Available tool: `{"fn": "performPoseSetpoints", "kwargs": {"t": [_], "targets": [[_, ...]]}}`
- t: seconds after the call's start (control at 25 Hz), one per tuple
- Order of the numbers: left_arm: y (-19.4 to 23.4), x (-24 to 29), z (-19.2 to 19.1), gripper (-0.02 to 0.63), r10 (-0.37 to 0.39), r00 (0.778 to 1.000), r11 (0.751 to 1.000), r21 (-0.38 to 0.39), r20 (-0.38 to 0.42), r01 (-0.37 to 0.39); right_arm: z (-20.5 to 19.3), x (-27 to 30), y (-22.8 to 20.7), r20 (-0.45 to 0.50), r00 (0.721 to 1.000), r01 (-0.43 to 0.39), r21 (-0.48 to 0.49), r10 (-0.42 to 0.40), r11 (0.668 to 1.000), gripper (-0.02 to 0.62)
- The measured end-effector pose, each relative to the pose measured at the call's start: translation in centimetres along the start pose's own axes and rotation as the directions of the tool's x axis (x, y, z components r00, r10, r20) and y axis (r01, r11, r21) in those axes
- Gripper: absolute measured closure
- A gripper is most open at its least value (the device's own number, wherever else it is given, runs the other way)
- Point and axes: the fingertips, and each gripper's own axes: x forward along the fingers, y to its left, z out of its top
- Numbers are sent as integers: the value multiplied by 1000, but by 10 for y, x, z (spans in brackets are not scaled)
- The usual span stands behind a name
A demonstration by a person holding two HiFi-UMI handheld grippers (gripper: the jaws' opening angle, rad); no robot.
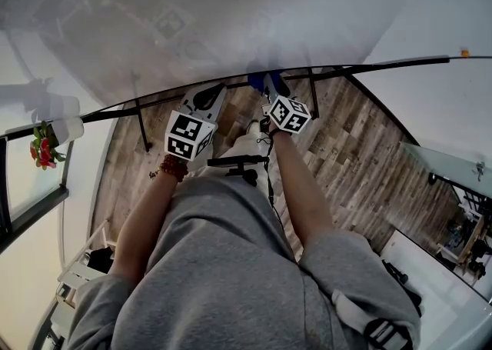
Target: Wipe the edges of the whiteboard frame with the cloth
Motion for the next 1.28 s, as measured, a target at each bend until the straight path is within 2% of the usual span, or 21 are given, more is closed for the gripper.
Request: {"fn": "performPoseSetpoints", "kwargs": {"t": [0.28, 1.0, 1.28], "targets": [[21, -14, -5, 597, 23, 1000, 999, -48, -12, -24, -5, 4, 10, 5, 1000, 8, 4, -8, 1000, 485], [50, -40, -19, 598, 18, 1000, 999, -27, -13, -18, -27, 12, 48, 1, 1000, -2, 3, 2, 1000, 485], [61, -57, -20, 597, 57, 998, 997, -54, 1, -56, -35, 14, 65, 5, 1000, 0, 38, 0, 999, 485]]}}
